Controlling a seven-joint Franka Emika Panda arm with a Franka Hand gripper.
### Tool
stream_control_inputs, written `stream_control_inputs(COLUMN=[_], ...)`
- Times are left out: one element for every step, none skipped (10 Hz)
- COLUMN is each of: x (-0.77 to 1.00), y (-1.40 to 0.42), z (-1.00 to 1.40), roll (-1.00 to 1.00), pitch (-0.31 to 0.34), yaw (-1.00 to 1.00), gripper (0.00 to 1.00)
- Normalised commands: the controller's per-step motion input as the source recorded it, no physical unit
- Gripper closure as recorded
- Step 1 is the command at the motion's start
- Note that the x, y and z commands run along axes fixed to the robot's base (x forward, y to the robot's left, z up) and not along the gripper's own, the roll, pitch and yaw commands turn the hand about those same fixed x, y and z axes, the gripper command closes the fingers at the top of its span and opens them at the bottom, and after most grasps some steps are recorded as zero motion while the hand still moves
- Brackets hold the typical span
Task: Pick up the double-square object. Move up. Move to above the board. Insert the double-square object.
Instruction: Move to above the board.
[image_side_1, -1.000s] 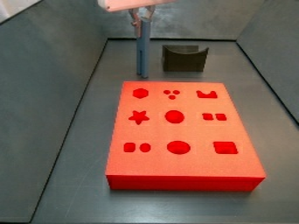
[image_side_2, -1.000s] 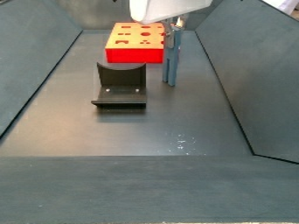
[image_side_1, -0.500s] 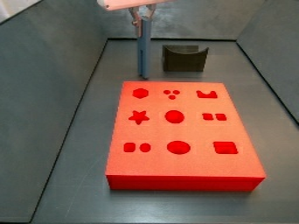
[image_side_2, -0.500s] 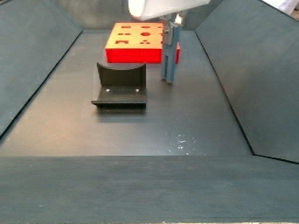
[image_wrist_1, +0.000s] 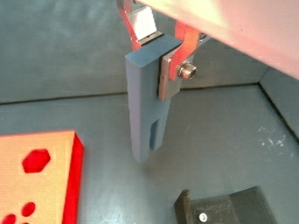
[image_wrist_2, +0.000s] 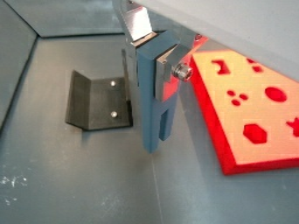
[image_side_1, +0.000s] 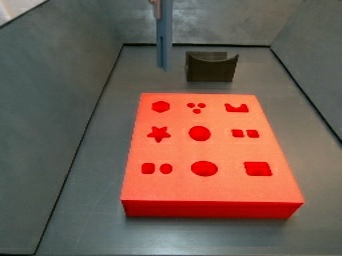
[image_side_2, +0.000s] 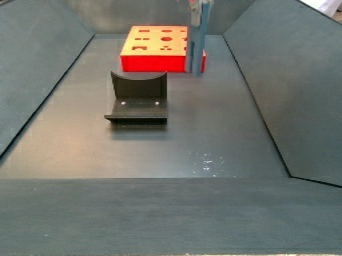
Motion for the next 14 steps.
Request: stream_control_inputs(x=[0.28,0.28,0.26,0.24,0.17,0.09,0.05,-0.03,-0.03,-0.04,-0.04,-0.03,-0.03,-0.02], y=[-0.02,-0.02,-0.02,-0.02,-0.01,-0.01,0.0,-1.0,-1.0,-1.0,-1.0,-1.0,-1.0,-1.0], z=[1.0,1.0,1.0,0.99,0.78,0.51,0.34,0.19,0.17,0.18,0.18,0.18,0.18,0.18], roll=[-0.12,-0.11,-0.1,-0.09,-0.08,-0.07,-0.07,0.06,0.06,0.07,0.05,0.03,0.02,0.0], pitch=[0.508,0.44,0.334,0.246,0.186,0.13,0.099,-0.089,-0.093,-0.099,-0.097,-0.088,-0.085,-0.069], yaw=[0.05,0.04,0.02,0.02,0.01,0.01,0.01,-1.0,-1.0,-1.0,-1.0,-1.0,-1.0,-1.0], gripper=[1.0,1.0,1.0,1.0,1.0,1.0,1.0,1.0,1.0,1.0,1.0,1.0,1.0,1.0])
